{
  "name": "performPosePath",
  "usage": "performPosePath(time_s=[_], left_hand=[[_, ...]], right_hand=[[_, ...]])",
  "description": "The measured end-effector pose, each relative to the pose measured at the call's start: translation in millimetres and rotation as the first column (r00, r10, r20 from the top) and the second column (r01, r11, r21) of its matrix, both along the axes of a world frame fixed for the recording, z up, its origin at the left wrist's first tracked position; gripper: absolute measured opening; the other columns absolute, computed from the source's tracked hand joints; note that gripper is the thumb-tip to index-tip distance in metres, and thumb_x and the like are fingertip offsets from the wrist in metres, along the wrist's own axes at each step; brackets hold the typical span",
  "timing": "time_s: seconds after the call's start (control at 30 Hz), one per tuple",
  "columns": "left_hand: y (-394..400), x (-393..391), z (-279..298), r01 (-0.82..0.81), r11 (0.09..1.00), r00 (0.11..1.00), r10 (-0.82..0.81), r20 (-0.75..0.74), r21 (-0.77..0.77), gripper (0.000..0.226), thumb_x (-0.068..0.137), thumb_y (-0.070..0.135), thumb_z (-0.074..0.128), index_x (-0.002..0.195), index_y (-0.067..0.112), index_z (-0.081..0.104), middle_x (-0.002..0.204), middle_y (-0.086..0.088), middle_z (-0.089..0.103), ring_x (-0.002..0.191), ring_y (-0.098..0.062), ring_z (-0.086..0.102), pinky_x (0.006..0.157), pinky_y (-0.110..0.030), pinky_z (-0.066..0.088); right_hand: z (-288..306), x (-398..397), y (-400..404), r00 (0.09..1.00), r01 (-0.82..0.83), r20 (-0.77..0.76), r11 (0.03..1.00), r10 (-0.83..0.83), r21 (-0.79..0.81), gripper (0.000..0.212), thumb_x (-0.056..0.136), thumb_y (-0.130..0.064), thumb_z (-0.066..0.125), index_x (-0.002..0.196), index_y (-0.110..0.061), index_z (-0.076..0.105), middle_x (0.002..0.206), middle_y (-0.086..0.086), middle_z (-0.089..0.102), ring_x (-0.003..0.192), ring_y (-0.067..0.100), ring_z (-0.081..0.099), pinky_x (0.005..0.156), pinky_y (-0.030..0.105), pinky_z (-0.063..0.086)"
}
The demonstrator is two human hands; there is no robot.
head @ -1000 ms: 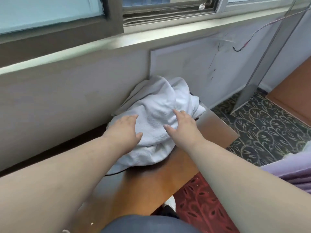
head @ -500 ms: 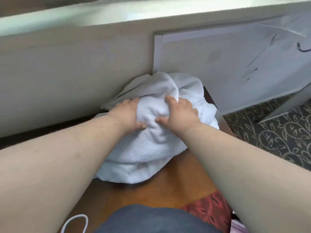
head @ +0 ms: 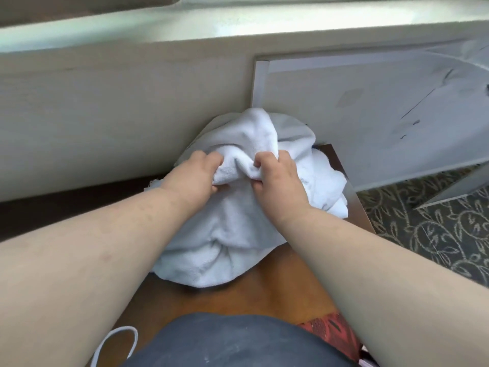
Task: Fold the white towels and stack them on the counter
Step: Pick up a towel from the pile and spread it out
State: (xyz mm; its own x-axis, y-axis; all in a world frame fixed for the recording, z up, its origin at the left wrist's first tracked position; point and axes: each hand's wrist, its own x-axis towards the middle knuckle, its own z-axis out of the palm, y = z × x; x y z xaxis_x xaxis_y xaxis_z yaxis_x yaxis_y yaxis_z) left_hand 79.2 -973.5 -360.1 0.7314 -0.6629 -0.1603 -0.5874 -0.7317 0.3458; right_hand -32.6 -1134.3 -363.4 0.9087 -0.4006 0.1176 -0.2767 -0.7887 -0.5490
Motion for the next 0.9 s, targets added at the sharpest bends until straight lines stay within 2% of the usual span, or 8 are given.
performPosePath(time_s=[0.1, 0.23, 0.43, 0.53, 0.6, 0.63, 0.73, 0.9], left_hand=[[16.8, -5.2, 13.5, -0.065, 0.991, 0.996, 0.071, 0.052, -0.117, 0.046, 0.087, 0.036, 0.07, 0.121, 0.017, 0.047, 0.108, -0.013, 0.041, 0.086, -0.032, 0.05, 0.073, -0.041, 0.041], [57.7, -10.1, 31.6, -0.147, 0.964, 0.981, 0.17, 0.091, -0.22, 0.045, 0.085, 0.027, 0.07, 0.122, 0.02, 0.047, 0.107, -0.005, 0.037, 0.086, -0.029, 0.048, 0.071, -0.037, 0.038], [132.4, -14.2, 69.5, -0.179, 0.887, 0.943, 0.277, 0.181, -0.427, 0.04, 0.086, 0.03, 0.068, 0.117, 0.025, 0.043, 0.104, 0.003, 0.032, 0.082, -0.022, 0.042, 0.069, -0.031, 0.031], [182.0, -18.3, 89.9, -0.171, 0.844, 0.922, 0.319, 0.22, -0.508, 0.037, 0.086, 0.032, 0.066, 0.109, 0.033, 0.038, 0.103, 0.006, 0.031, 0.081, -0.023, 0.044, 0.068, -0.034, 0.034], [221.3, -22.4, 102.5, -0.179, 0.809, 0.908, 0.354, 0.222, -0.56, 0.034, 0.085, 0.036, 0.063, 0.108, 0.033, 0.038, 0.103, 0.009, 0.031, 0.082, -0.022, 0.046, 0.067, -0.033, 0.034], [242.7, -24.1, 108.2, -0.179, 0.794, 0.903, 0.367, 0.223, -0.581, 0.034, 0.084, 0.038, 0.062, 0.108, 0.033, 0.039, 0.103, 0.01, 0.031, 0.083, -0.021, 0.046, 0.066, -0.031, 0.034], [314.5, -29.9, 122.1, -0.179, 0.779, 0.893, 0.385, 0.234, -0.602, 0.034, 0.081, 0.043, 0.06, 0.108, 0.034, 0.04, 0.103, 0.01, 0.032, 0.083, -0.02, 0.047, 0.068, -0.029, 0.035], [446.4, -38.8, 129.7, -0.226, 0.826, 0.853, 0.423, 0.304, -0.516, 0.038, 0.081, 0.047, 0.062, 0.111, 0.032, 0.044, 0.103, 0.007, 0.035, 0.086, -0.024, 0.047, 0.073, -0.038, 0.042]], right_hand=[[17.5, 4.8, 16.6, 0.991, -0.04, 0.13, 0.999, 0.038, 0.01, 0.033, 0.08, -0.011, 0.066, 0.11, -0.022, 0.056, 0.108, 0.002, 0.04, 0.108, 0.031, 0.045, 0.08, 0.034, 0.041], [42.9, 13.3, 50.4, 0.968, -0.107, 0.227, 0.994, 0.108, -0.018, 0.033, 0.078, -0.006, 0.068, 0.109, -0.014, 0.063, 0.112, 0.013, 0.048, 0.108, 0.038, 0.048, 0.081, 0.038, 0.047], [86.4, 27.5, 120.1, 0.919, -0.167, 0.348, 0.983, 0.184, -0.077, 0.031, 0.078, -0.006, 0.068, 0.108, -0.011, 0.065, 0.113, 0.017, 0.05, 0.105, 0.041, 0.051, 0.089, 0.046, 0.047], [110.5, 30.4, 169.0, 0.875, -0.2, 0.423, 0.971, 0.237, -0.13, 0.039, 0.078, -0.006, 0.067, 0.106, -0.029, 0.052, 0.111, 0.018, 0.05, 0.102, 0.04, 0.051, 0.087, 0.038, 0.044], [125.7, 32.5, 207.4, 0.843, -0.207, 0.466, 0.962, 0.268, -0.179, 0.044, 0.078, -0.007, 0.068, 0.104, -0.032, 0.041, 0.111, 0.017, 0.051, 0.102, 0.038, 0.051, 0.082, 0.031, 0.039], [132.5, 33.6, 228.6, 0.827, -0.216, 0.486, 0.958, 0.283, -0.19, 0.044, 0.079, -0.007, 0.067, 0.104, -0.032, 0.04, 0.111, 0.017, 0.051, 0.102, 0.038, 0.051, 0.081, 0.033, 0.041], [145.2, 33.7, 297.2, 0.793, -0.259, 0.517, 0.946, 0.323, -0.194, 0.04, 0.08, -0.01, 0.065, 0.103, -0.033, 0.041, 0.112, 0.016, 0.051, 0.104, 0.038, 0.05, 0.081, 0.042, 0.048], [139.6, 38.1, 413.9, 0.76, -0.37, 0.507, 0.912, 0.407, -0.178, 0.039, 0.083, -0.012, 0.067, 0.104, -0.033, 0.042, 0.111, 0.015, 0.049, 0.104, 0.038, 0.05, 0.085, 0.043, 0.048]])
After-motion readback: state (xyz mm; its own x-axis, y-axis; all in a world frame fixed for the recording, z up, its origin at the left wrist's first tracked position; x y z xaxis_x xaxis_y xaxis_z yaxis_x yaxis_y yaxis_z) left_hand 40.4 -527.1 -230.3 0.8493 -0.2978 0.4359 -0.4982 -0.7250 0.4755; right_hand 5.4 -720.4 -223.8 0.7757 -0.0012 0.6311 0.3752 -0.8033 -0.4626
